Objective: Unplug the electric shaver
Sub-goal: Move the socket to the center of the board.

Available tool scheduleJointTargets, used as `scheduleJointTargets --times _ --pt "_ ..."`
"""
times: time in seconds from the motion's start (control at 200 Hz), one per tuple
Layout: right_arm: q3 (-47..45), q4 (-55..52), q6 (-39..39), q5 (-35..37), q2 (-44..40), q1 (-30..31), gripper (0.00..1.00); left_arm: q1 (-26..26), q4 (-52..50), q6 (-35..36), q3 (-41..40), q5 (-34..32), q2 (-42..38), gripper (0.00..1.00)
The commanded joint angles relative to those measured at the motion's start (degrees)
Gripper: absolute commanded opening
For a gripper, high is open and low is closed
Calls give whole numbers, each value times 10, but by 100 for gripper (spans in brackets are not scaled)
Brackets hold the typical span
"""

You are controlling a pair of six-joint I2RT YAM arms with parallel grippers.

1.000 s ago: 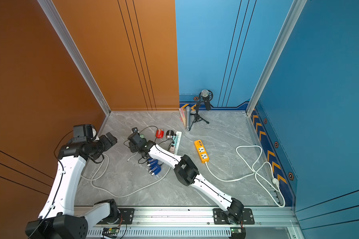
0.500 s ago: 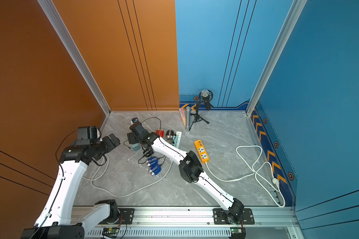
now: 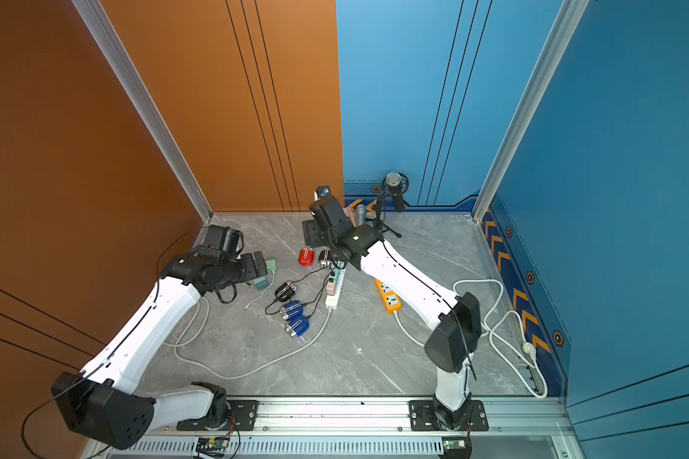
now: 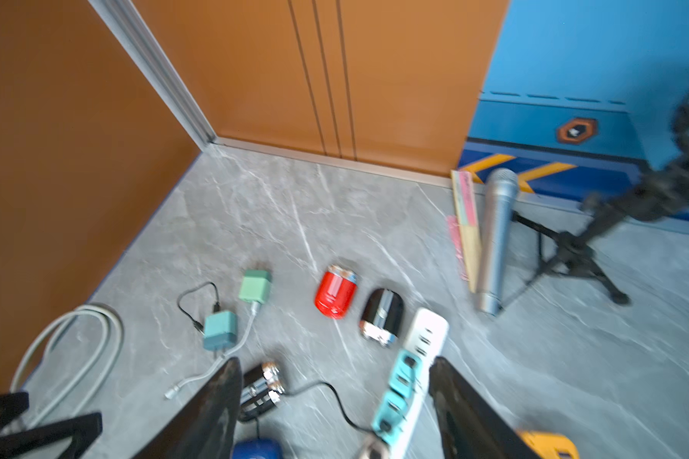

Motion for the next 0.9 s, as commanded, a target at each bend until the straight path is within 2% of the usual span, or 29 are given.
scheduleJointTargets --times 0.0,0.145,0.275,0.365,0.52,0.721,0.896 --pt "-116 -69 33 48 -75 -25 76 -34 -5 20 28 -21 56 97" --pt "-282 -80 81 71 -158 -26 74 -57 -1 24 70 -9 128 95" --pt "-365 -65 136 77 -142 -4 74 -64 -1 26 103 0 172 95" --pt "-372 -42 148 90 -103 29 75 -66 0 26 119 3 192 95" --pt "-369 24 181 57 -40 47 76 -65 -1 25 125 1 199 96" --pt "-335 80 191 13 46 58 77 -53 -1 23 89 -11 161 96" --pt "-342 141 199 3 69 72 78 -34 -1 18 45 -16 116 97"
